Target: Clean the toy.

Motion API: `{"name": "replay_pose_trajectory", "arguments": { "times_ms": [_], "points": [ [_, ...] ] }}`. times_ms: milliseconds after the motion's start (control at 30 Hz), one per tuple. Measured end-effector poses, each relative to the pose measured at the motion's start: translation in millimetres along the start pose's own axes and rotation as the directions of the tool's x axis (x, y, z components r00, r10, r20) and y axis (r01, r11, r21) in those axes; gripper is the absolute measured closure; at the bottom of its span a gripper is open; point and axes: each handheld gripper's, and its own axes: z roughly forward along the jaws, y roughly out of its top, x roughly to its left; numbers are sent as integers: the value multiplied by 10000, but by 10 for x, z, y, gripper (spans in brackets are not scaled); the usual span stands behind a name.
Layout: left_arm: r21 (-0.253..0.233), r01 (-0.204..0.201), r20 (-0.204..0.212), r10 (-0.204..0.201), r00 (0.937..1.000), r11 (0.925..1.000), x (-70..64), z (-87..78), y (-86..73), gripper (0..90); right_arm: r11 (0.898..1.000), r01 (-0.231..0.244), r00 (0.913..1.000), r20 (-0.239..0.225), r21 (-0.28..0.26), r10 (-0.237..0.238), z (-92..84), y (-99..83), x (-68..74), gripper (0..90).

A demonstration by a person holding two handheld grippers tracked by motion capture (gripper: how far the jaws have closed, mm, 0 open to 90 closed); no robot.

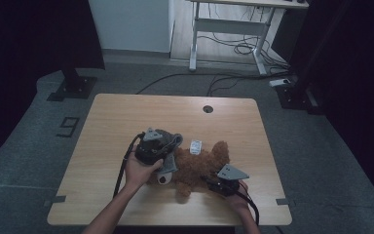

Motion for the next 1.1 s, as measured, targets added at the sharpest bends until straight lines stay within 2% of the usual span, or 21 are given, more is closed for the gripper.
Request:
{"name": "replay_pose_trajectory", "arguments": {
  "times_ms": [200, 267, 333, 433, 533, 600, 700, 767, 833, 867, 933, 1000, 1100],
  "points": [
    [-142, 194, -440, -200, 9988, 9997, 107, -162, -28, 787, 10000, -57, 10000, -16, 19, 57, -3, 0, -7, 564],
    [-271, 255, -270, -262, 9993, 9993, 90, -198, 2, 786, 9999, -121, 9999, -43, 5, 121, -3, -2, -15, 564],
    [-465, 121, -92, -125, 9999, 9988, 2, -208, 73, 786, 9999, -154, 9999, -48, 19, 154, -4, -2, -17, 564],
    [-799, -268, 282, 291, 9992, 9964, -220, -176, 242, 785, 9999, -165, 9999, -30, -1, 165, -2, -3, -14, 565],
    [-898, -723, 758, 792, 9940, 9933, -497, -59, 446, 784, 9999, -165, 9999, -41, 23, 165, -6, -3, -11, 564],
    [-798, -861, 1053, 943, 9900, 9931, -647, 52, 536, 783, 9999, -143, 9999, -53, 33, 143, -9, -3, -10, 564],
    [-425, -1015, 1425, 1066, 9840, 9939, -852, 316, 632, 780, 9999, -131, 9999, -72, 27, 131, -10, -4, -12, 564],
    [-9, -1128, 1428, 1118, 9834, 9936, -945, 527, 642, 777, 9999, -140, 9999, -68, 1, 140, -8, -5, -12, 564],
    [509, -1180, 1444, 1096, 9834, 9917, -986, 743, 606, 774, 9999, -132, 9999, -69, 9, 132, -8, -6, -12, 564],
    [883, -1227, 1439, 1092, 9835, 9885, -990, 865, 562, 774, 9999, -145, 9999, -51, -2, 145, -7, -7, -10, 564],
    [1131, -1198, 1403, 1036, 9847, 9863, -970, 972, 490, 774, 9999, -165, 9999, -49, 33, 165, -10, -7, -9, 564],
    [1014, -1048, 1385, 903, 9862, 9893, -928, 964, 450, 777, 9997, -225, 9997, -34, 66, 225, -6, -9, -8, 564],
    [937, -1101, 1110, 995, 9888, 9895, -843, 828, 427, 778, 9998, -197, 9998, -28, 41, 197, -5, -8, -9, 563]
  ]
}}
